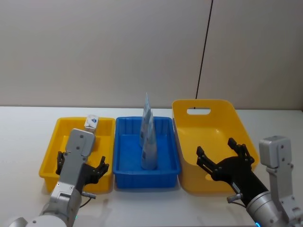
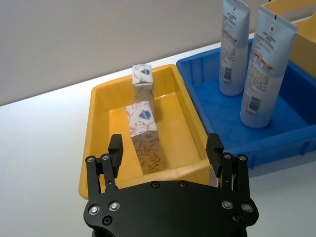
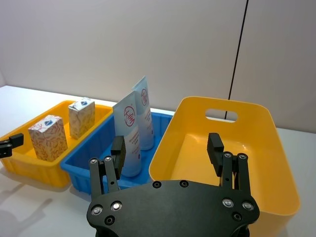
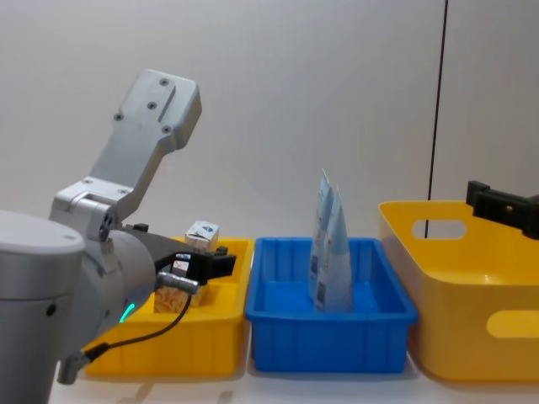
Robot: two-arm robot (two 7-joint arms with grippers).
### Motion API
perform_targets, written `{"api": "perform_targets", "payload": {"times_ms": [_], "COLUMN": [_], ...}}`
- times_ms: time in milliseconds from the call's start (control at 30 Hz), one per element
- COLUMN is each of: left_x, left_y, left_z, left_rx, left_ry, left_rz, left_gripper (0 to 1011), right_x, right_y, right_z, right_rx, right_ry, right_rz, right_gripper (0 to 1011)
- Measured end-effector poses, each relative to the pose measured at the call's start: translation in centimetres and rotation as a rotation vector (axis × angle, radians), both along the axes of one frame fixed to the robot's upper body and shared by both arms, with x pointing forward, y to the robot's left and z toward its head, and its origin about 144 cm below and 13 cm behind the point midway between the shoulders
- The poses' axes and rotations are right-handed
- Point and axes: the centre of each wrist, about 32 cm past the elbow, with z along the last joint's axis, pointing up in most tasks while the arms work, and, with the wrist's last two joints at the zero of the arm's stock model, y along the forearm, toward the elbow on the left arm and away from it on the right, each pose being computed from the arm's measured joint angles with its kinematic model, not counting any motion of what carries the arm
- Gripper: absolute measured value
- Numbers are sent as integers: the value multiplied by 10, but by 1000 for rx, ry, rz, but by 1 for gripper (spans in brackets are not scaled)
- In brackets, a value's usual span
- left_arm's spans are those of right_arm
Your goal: Bimanual collaborative sorting of washing and personal care products
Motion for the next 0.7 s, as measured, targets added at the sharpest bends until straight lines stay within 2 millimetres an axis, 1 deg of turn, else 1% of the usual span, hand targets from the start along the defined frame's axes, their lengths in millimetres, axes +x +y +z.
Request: {"api": "perform_targets", "payload": {"times_ms": [300,700], "left_x": [4,19], "left_y": [-3,-2], "left_z": [4,5], "left_rx": [15,24], "left_ry": [25,63], "left_rz": [23,13], "left_gripper": [1001,1001], "right_x": [0,0], "right_y": [0,0], "right_z": [0,0], "right_rx": [0,0], "right_ry": [0,0], "right_rz": [0,0], "right_gripper": [1002,1002]}}
